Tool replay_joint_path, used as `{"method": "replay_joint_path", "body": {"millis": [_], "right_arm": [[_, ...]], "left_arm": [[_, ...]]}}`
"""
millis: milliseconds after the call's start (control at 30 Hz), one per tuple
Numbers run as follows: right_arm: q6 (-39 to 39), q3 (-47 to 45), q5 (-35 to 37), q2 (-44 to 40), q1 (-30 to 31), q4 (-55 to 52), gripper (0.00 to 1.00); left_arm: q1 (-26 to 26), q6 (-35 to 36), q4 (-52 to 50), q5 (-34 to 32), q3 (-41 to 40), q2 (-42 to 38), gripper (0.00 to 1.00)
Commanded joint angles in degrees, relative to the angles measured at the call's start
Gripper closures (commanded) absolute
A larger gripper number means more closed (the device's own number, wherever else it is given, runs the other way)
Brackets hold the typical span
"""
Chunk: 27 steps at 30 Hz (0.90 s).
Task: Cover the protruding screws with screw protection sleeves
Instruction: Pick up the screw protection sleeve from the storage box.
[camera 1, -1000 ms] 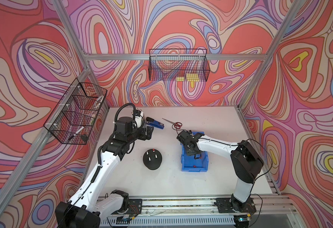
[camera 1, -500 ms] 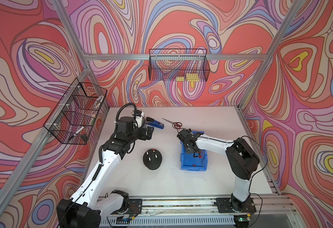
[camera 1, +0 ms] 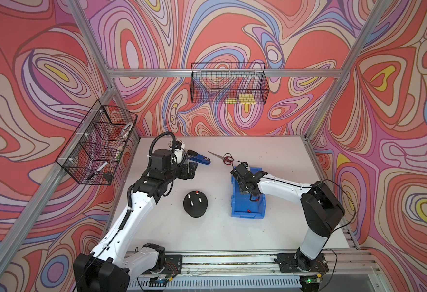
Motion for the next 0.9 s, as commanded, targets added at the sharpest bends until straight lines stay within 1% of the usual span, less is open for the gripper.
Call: {"method": "replay_joint_path", "body": {"millis": [0, 100, 200, 333, 400, 567, 667, 800, 867], "right_arm": [[1.66, -2.79, -0.39, -0.73, -0.27, 5.46, 0.9], [3.26, -4.44, -0.7, -0.7, -0.29, 9.31, 0.87], [3.37, -5.04, 0.92, -0.04, -0.29, 11.39, 0.84], [3.29, -5.76, 1.77, -0.22, -0.29, 12.87, 0.87], [3.21, -6.48, 1.69, -2.44, -0.3, 13.19, 0.87], [2.85, -4.77, 5.28, -6.31, -0.37, 6.87, 0.77], [3.44, -4.15, 5.95, -9.29, -0.35, 4.15, 0.77], [4.22, -4.29, 4.77, -14.85, -0.37, 2.71, 0.75], [5.03, -3.36, 5.8, -16.31, -0.62, -0.85, 0.69]], "left_arm": [[-0.11, -0.66, -0.01, -0.46, -0.4, 0.17, 0.12], [-0.11, -0.74, 0.02, -0.57, -0.49, 0.1, 0.12], [-0.11, -0.8, 0.02, -0.51, -0.58, -0.08, 0.12], [-0.05, -1.08, 0.25, -0.58, -0.71, -0.31, 0.13], [-0.06, -1.26, 0.45, -0.65, -0.93, -0.44, 0.13], [-0.03, -1.71, 0.19, 0.48, -0.58, 0.19, 0.14], [-0.09, -2.28, 0.17, 1.54, -0.4, 0.62, 0.14], [-0.2, -3.26, 0.02, 4.4, -0.17, 1.84, 0.15], [-0.54, -3.98, -0.66, 5.87, 0.53, 3.29, 0.16]]}}
